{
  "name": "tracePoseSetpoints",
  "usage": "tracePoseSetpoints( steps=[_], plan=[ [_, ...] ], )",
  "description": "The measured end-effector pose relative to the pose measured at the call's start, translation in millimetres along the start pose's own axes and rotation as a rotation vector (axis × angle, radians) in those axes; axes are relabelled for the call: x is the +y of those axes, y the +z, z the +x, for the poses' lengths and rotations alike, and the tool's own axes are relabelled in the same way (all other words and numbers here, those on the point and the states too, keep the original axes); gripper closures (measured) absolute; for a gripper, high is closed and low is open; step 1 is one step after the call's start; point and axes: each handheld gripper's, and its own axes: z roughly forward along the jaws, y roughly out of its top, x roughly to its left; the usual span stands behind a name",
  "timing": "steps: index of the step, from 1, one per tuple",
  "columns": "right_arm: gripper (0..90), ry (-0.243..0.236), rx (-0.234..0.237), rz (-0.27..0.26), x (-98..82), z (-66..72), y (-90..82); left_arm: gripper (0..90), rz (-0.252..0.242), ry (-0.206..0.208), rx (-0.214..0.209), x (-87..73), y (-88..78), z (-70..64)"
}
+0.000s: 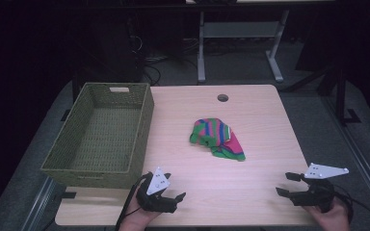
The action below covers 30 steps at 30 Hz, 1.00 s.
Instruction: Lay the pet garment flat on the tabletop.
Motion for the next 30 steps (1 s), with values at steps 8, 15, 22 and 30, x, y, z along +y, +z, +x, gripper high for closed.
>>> tracePoseSetpoints(
  steps=[8, 15, 22, 30],
  plan=[
    [24.8, -0.013, -0.005, 0.042, 2.9, 6.4, 7.1, 20.4, -0.017, -0.01, -0.008, -1.5, -2.6, 3.2],
    [22.7, -0.066, 0.0, 0.058, 22.0, 14.9, 14.1, 20.4, -0.02, -0.012, -0.012, -3.5, -5.5, 0.9],
    [19.3, -0.06, 0.041, 0.074, 45.8, 10.3, 19.7, 20.4, -0.022, -0.019, -0.013, -2.8, -1.9, 3.9],
    [18.0, -0.049, 0.078, 0.145, 68.0, 4.8, 35.2, 20.4, -0.05, -0.038, -0.013, -2.6, -4.8, 5.2]
  ],
)
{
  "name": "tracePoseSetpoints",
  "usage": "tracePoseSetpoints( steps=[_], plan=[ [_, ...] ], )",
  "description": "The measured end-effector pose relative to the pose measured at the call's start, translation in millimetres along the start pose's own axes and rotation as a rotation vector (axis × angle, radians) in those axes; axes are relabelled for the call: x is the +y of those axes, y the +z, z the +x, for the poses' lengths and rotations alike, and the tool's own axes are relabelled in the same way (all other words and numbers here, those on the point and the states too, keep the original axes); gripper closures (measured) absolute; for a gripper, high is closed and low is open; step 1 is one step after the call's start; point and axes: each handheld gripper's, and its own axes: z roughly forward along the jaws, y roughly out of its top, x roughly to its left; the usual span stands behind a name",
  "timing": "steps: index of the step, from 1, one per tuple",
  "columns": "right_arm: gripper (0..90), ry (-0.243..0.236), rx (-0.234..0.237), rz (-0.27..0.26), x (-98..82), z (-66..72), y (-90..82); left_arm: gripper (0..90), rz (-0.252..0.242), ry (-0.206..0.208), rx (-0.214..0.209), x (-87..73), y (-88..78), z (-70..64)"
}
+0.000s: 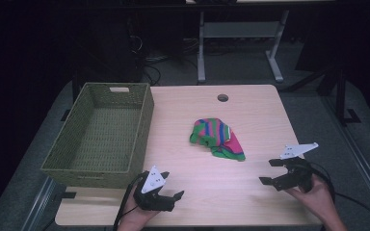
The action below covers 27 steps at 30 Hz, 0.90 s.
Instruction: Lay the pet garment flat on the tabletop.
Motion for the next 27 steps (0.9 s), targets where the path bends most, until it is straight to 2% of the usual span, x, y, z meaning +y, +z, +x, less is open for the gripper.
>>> tracePoseSetpoints(
  steps=[12, 19, 27],
  plan=[
    [17.9, -0.013, 0.049, 0.042, 26.1, -5.9, 12.0, 20.3, 0.007, -0.004, 0.002, 0.2, 1.9, 2.0],
    [17.2, -0.021, 0.071, 0.024, 40.3, -9.6, 14.3, 20.3, -0.001, -0.013, 0.006, 0.5, 1.1, 1.5],
    [17.3, -0.052, 0.069, 0.053, 58.5, -9.8, 25.9, 20.3, 0.0, -0.01, 0.005, 0.6, 0.7, 2.7]
  ],
)
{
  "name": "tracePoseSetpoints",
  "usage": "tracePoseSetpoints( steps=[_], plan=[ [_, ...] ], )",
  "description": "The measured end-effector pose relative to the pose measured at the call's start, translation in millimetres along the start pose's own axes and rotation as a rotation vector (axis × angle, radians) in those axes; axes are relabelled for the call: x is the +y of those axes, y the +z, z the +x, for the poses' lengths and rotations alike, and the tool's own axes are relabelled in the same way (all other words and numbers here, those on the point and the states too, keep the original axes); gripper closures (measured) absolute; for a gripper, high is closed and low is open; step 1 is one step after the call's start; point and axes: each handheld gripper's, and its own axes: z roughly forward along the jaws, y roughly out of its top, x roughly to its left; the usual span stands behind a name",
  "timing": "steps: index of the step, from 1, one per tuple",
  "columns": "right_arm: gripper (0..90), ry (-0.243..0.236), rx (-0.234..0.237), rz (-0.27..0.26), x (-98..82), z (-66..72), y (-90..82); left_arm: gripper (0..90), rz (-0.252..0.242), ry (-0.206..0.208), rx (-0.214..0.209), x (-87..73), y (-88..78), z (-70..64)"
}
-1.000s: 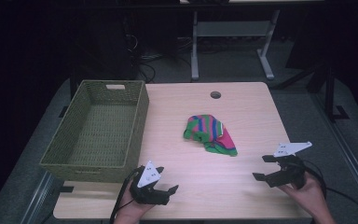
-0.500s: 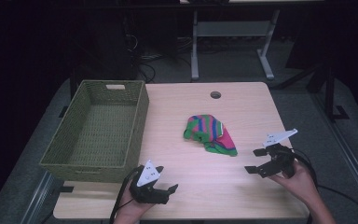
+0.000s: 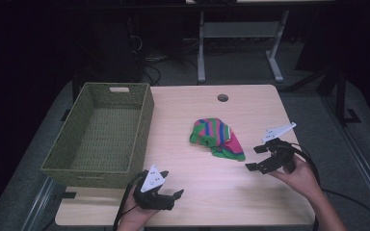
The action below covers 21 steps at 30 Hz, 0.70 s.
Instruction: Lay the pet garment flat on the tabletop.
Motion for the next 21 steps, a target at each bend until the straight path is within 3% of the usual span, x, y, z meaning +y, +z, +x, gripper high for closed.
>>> tracePoseSetpoints(
  steps=[7, 10, 21],
  plan=[
    [17.7, -0.054, -0.024, 0.005, 28.2, 2.1, 6.2, 20.3, -0.008, 0.003, 0.002, 0.5, -1.3, -0.6],
    [17.8, -0.053, -0.028, 0.003, 40.2, -0.5, 11.2, 20.4, -0.029, 0.002, -0.002, 0.7, -2.8, -0.8],
    [18.0, -0.077, -0.025, 0.056, 73.7, -6.5, 29.2, 20.3, -0.031, -0.007, -0.004, 0.3, -3.9, 0.4]
  ],
)
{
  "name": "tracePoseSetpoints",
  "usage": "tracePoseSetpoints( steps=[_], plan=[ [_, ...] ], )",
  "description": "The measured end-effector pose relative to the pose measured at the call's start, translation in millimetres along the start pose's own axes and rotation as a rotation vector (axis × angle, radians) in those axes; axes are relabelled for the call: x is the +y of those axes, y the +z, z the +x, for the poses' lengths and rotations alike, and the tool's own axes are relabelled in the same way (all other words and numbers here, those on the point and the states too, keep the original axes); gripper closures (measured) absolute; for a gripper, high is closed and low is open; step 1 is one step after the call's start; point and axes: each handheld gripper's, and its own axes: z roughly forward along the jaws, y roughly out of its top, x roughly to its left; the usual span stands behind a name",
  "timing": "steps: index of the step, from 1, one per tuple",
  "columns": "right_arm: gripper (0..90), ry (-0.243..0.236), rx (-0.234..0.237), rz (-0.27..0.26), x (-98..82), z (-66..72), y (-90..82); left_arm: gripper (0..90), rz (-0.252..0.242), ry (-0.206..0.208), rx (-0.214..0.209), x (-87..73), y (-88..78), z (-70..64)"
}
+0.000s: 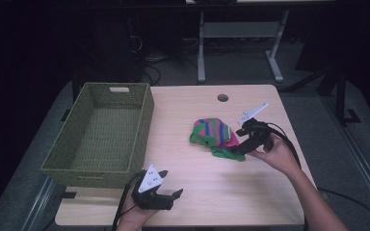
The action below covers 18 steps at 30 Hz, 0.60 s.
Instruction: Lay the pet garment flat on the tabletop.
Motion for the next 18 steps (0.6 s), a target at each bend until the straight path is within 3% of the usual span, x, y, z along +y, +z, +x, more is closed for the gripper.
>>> tracePoseSetpoints(
  steps=[5, 10, 18],
  plan=[
    [18.0, 0.012, 0.001, 0.004, 12.8, -4.1, 2.7, 20.4, -0.011, 0.015, -0.008, 0.7, -0.8, -1.7],
    [20.5, -0.034, -0.013, 0.038, 22.0, -4.2, 10.4, 20.4, -0.015, 0.01, -0.007, 0.6, -1.3, -1.0],
    [18.8, -0.017, 0.011, 0.086, 37.3, -10.9, 27.2, 20.4, -0.018, 0.008, -0.009, 0.8, -1.2, -0.5]
  ],
)
